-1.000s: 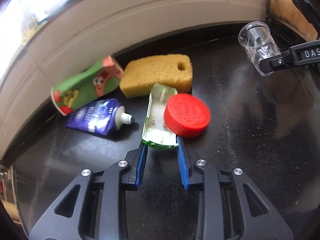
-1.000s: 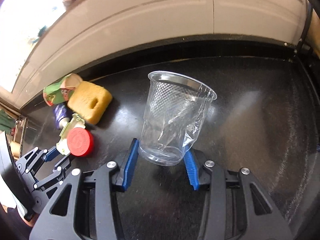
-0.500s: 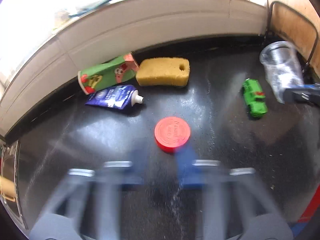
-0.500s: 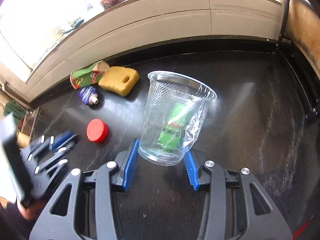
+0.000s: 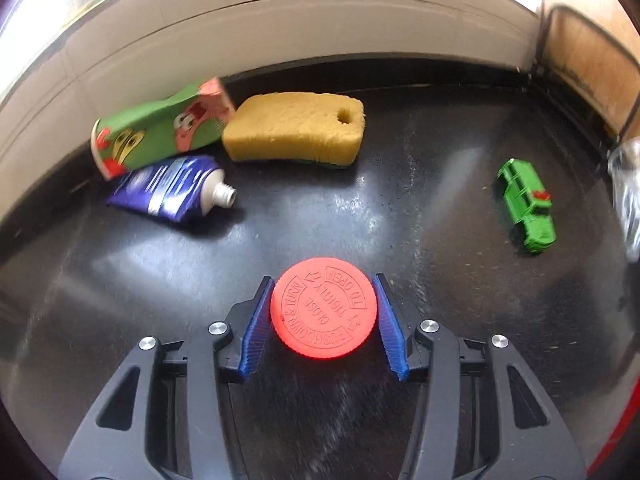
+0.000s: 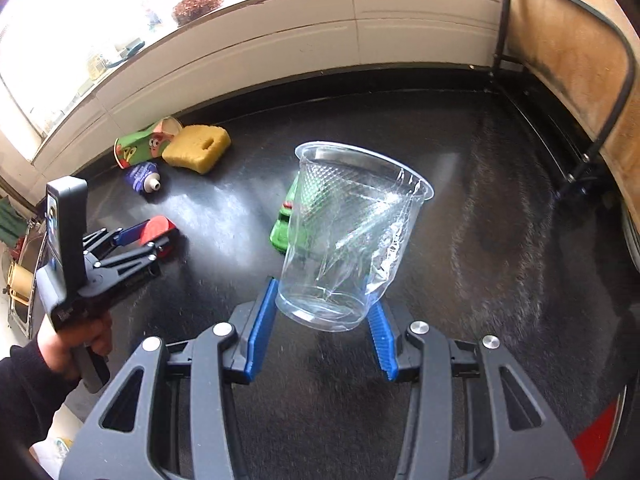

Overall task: Collect trash
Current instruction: 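Carry cap and cup over the bin and open both tools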

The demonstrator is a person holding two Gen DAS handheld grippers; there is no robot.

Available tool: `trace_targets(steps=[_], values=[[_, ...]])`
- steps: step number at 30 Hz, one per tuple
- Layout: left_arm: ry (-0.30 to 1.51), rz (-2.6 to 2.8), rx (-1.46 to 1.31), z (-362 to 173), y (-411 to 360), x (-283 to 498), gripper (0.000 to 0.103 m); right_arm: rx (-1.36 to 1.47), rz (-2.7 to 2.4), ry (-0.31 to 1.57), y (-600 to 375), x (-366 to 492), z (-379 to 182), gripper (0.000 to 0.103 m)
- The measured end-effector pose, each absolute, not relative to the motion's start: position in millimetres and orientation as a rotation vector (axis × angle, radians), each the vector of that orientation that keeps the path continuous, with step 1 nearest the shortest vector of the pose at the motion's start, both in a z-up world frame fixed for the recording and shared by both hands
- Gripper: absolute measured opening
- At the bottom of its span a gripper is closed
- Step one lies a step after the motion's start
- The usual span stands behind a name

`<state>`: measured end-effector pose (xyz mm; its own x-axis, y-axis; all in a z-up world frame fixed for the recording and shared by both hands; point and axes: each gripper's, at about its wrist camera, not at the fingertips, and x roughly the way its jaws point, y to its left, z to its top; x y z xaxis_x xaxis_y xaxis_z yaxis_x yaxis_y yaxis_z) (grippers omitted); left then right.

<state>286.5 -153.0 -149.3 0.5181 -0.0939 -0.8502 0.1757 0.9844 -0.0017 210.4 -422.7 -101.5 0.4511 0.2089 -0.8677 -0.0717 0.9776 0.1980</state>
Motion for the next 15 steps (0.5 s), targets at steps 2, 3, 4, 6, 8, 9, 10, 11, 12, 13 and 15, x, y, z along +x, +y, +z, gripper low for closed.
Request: trace_targets(steps=[2, 3, 4, 6, 8, 9, 10, 11, 12, 13, 15], values=[[1.006, -0.154, 0.09, -134, -151, 276, 0.048, 0.136, 0.184, 1.085, -420, 205, -93, 0.044], [0.996, -0.147, 0.094, -128, -150, 271, 0.048, 0.13, 0.193, 1.08, -417, 203, -90, 0.044], [0.992, -0.141, 0.089, -121, -148, 266, 0.048, 0.128, 0.203, 1.08, -414, 204, -88, 0.044], [0.993, -0.129, 0.062, -107, -141, 252, 0.048, 0.125, 0.23, 1.076, -405, 203, -85, 0.044], [0.996, -0.107, 0.055, -96, -134, 236, 0.048, 0.115, 0.254, 1.08, -394, 203, -84, 0.044], [0.998, -0.096, 0.051, -90, -128, 225, 0.048, 0.105, 0.267, 1.078, -388, 202, -84, 0.044], [1.001, -0.079, 0.051, -85, -122, 213, 0.048, 0.091, 0.281, 1.073, -381, 202, -85, 0.044], [1.005, -0.063, 0.044, -83, -116, 201, 0.048, 0.073, 0.301, 1.065, -370, 201, -88, 0.044], [1.002, -0.054, 0.03, -79, -110, 191, 0.048, 0.064, 0.319, 1.057, -363, 201, -90, 0.044], [0.996, -0.046, 0.021, -77, -103, 182, 0.048, 0.053, 0.342, 1.044, -354, 200, -93, 0.044], [0.981, -0.017, 0.034, -77, -91, 164, 0.048, 0.018, 0.376, 1.036, -332, 198, -99, 0.044]])
